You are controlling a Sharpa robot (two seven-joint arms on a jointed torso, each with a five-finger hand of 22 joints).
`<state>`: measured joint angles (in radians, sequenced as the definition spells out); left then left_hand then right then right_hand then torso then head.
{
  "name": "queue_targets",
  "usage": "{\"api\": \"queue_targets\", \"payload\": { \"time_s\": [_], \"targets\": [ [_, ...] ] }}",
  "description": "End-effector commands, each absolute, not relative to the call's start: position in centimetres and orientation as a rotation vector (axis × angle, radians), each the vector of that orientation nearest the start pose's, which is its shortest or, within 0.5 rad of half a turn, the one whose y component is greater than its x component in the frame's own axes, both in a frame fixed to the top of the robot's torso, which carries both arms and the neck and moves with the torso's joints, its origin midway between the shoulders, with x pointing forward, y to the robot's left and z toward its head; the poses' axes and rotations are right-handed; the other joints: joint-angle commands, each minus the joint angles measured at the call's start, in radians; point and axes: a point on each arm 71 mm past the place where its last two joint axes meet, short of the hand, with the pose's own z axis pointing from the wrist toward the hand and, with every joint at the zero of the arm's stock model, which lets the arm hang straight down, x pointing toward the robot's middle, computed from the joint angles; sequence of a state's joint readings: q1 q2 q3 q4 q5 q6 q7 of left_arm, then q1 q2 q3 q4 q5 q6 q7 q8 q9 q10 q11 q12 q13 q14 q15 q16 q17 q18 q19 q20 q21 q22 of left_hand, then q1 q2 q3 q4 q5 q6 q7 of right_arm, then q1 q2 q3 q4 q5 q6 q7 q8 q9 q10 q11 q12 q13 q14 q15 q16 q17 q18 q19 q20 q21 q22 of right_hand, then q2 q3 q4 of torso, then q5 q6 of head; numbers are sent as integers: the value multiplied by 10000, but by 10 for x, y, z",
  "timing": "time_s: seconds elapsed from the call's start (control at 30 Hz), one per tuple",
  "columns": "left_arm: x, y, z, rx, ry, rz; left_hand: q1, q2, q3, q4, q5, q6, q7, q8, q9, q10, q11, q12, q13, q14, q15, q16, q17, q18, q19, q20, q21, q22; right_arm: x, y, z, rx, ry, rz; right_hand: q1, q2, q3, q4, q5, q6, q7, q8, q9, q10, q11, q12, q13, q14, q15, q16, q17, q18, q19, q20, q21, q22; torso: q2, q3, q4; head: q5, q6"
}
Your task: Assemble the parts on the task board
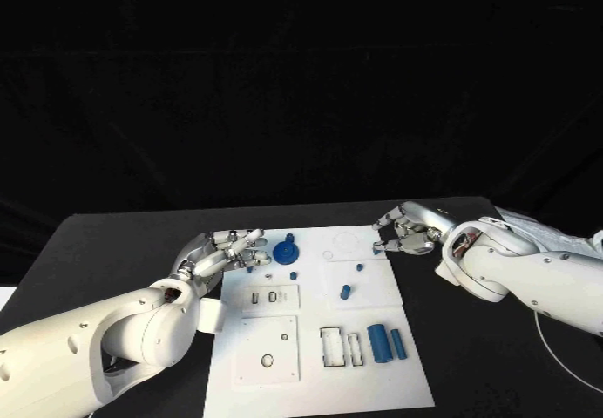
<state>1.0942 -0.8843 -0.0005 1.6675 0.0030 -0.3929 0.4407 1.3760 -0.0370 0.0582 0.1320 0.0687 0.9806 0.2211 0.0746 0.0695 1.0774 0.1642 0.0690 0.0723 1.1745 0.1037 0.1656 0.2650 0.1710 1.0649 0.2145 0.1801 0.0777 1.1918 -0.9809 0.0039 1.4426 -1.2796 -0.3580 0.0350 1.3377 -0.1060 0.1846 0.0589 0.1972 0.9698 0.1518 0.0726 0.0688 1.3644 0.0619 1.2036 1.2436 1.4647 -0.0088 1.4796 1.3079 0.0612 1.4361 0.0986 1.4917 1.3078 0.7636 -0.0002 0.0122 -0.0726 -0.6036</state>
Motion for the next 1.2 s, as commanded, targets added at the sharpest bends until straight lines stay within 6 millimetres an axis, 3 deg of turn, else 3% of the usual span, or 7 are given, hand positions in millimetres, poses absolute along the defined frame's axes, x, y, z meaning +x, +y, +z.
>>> {"api": "queue_targets", "payload": {
  "time_s": [0.03, 0.23, 0.4, 0.77, 1.2],
  "targets": [
    [450, 190, -198, -11772, 14177, -16135, 17, 67, -3, -49, -29, -25, 38, -47, 5, -61, 13, -35, 10, -58, 43, -38, 10, 108, 93, 10, -66, -18, 497, -296, -175, 296, 16162, 7083, 137, 12, -3, -81, -63, -66, 14, -47, -9, -19, 14, -17, -9, 724, -11, 40, 1040, -174, 63, 15, 39, 705, 4, 10, 1, -12, -21],
    [451, 192, -199, -11784, 14178, -16104, 30, 68, -9, -68, -30, -33, 43, -52, 4, -76, 19, -41, 7, -70, 47, -52, 16, 107, 93, 12, -75, -21, 500, -306, -189, 382, 16280, 6957, 218, 29, -21, -138, -145, -72, 20, -53, -10, -29, 18, -39, -23, 723, -6, 39, 1043, -173, 57, 19, 36, 699, 7, 2, -14, 22, -33],
    [451, 192, -199, -11787, 14187, -16104, 30, 68, -9, -68, -30, -33, 43, -52, 4, -76, 19, -41, 7, -70, 47, -52, 16, 107, 93, 12, -75, -21, 505, -309, -197, 477, 16352, 6804, 347, 136, 15, -210, -212, -79, 32, -57, -10, -32, 25, -52, -28, 722, -2, 36, 1045, -171, 52, 23, 34, 694, 5, 0, 13, 12, -43],
    [452, 191, -200, -11797, 14214, -16097, 30, 68, -9, -68, -30, -33, 43, -52, 4, -76, 19, -41, 7, -70, 47, -52, 16, 107, 93, 12, -75, -21, 512, -304, -204, 587, 16408, 6722, 550, 485, 126, -335, -763, -14, 62, -42, -5, 1, 46, -15, 13, 729, 17, 46, 1082, -173, 54, 42, 38, 708, 1, -14, 13, 19, -62],
    [452, 191, -200, -11793, 14269, -16059, 41, 85, -13, -86, -30, -40, 52, -56, 3, -95, 26, -46, 4, -82, 52, -70, 26, 105, 96, 15, -87, -26, 515, -302, -207, 640, 16533, 6711, 649, 721, 296, -427, -850, 319, 6, 77, 37, 62, 2, 80, 101, 735, -8, 57, 1113, -175, 64, 35, 47, 729, -3, -15, 27, 4, -81]
  ]
}}
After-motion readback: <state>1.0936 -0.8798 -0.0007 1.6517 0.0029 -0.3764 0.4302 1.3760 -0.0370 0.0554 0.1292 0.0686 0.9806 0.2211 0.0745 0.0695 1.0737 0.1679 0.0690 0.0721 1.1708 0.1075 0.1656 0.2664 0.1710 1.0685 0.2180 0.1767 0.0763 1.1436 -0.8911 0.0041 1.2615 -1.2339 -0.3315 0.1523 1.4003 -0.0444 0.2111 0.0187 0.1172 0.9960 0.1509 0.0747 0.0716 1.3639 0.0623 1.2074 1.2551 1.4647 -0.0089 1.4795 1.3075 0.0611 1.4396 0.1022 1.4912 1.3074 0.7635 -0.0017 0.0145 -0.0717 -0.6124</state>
